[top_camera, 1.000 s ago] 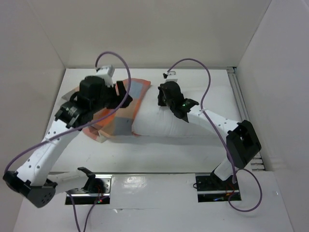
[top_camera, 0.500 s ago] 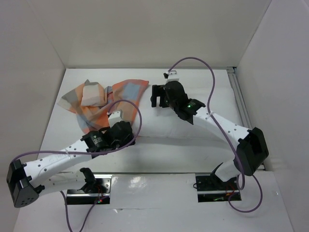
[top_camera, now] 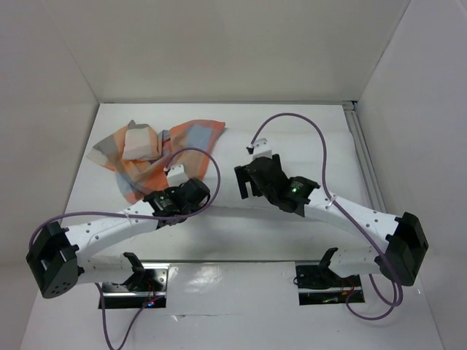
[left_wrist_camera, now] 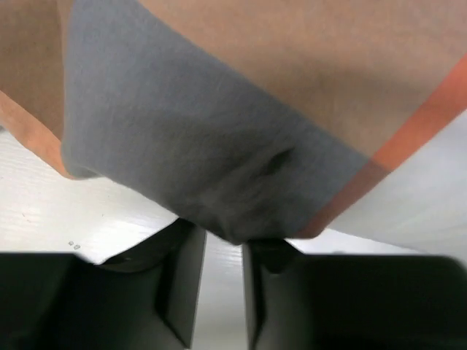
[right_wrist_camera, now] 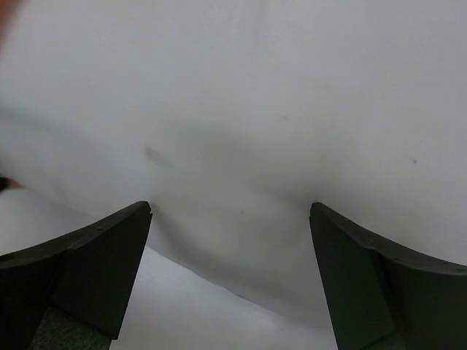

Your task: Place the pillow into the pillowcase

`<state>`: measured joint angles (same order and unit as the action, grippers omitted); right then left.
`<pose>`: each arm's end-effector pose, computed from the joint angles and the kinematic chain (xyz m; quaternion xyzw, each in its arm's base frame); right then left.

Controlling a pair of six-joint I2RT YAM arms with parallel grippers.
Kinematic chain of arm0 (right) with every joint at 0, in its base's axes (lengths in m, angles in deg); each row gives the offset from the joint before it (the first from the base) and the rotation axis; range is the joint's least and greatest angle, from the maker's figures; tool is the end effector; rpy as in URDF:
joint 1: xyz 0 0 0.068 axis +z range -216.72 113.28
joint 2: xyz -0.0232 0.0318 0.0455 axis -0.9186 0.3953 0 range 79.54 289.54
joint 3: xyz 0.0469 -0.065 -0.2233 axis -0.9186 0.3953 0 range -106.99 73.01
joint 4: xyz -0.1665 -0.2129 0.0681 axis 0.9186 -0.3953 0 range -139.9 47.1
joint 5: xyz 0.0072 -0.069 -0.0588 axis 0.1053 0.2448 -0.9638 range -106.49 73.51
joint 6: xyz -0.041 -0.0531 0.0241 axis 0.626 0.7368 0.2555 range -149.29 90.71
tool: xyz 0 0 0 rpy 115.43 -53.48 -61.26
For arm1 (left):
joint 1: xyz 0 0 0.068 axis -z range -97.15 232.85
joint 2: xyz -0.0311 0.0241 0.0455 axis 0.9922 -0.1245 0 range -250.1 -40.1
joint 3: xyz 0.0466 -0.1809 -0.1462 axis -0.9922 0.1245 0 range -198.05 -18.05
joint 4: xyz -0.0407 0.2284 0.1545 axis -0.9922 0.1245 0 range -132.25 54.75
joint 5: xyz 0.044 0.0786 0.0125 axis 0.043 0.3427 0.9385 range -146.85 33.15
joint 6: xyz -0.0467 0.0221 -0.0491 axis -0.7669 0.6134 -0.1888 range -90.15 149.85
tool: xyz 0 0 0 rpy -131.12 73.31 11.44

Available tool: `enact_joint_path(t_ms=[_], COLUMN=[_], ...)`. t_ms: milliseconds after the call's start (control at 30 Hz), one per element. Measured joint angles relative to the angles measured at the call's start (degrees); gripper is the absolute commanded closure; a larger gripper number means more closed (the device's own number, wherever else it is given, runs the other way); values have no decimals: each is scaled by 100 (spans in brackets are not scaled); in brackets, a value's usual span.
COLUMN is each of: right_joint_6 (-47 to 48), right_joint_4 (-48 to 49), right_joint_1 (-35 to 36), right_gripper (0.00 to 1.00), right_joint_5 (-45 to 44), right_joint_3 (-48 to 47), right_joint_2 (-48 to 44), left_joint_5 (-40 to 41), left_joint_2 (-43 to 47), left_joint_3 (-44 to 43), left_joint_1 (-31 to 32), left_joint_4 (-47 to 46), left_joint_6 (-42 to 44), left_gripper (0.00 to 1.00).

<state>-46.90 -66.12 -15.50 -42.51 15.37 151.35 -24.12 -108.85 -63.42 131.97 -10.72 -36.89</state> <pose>0.2204 0.2332 0.2460 -0.1569 0.8650 0.0775 0.4703 0.2035 -0.1866 0.1748 -0.2240 0.8911 -0.1025 0.3812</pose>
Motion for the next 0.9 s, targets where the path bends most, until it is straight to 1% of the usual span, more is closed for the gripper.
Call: enact_joint_path(t_ms=[67, 167, 200, 233, 267, 300, 333, 367, 400, 433, 467, 567, 800, 900], right_joint_6=[-39, -59, -57, -57, -57, -52, -31, -15, 20, -9, 13, 15, 7, -17], right_joint_4=[-74, -57, -33, -13, 15, 50, 96, 153, 197, 260, 317, 409, 503, 566], right_joint_1=[-2, -2, -2, -2, -4, -4, -4, -4, -4, -4, -4, -4, -98, -96], right_gripper=[6, 6, 6, 7, 11, 19, 33, 65, 82, 97, 100, 100, 100, 100], right_joint_5=[-109, -275, -323, -365, -407, -426, -444, -455, -455, -452, -442, -339, -114, -85], right_joint_3=[201, 234, 234, 234, 234, 236, 243, 249, 249, 249, 245, 197, -151, -203], right_joint_2=[9, 68, 101, 140, 195, 258, 328, 411, 481, 573, 658, 807, 911, 1008], left_joint_5=[20, 46, 46, 42, 33, 0, -50, -114, -170, -254, -328, -623, -1202, -1381], left_joint_2=[-28, -81, -105, -125, -142, -153, -157, -164, -168, -173, -173, -190, -629, -782], left_joint_3=[-13, -70, -103, -133, -160, -181, -190, -192, -192, -195, -201, -326, -1276, -1515], left_joint_1=[-90, -179, -188, -201, -210, -212, -214, -214, -210, -192, -164, 4, 815, 1029], left_joint_4=[-46, -76, -79, -85, -96, -114, -155, -203, -254, -317, -380, -531, -743, -761], left_joint_6=[22, 50, 57, 57, 76, 96, 122, 195, 234, 299, 372, 662, 1290, 1530], left_gripper=[76, 89, 100, 100, 100, 100, 100, 100, 100, 100, 100, 100, 100, 100])
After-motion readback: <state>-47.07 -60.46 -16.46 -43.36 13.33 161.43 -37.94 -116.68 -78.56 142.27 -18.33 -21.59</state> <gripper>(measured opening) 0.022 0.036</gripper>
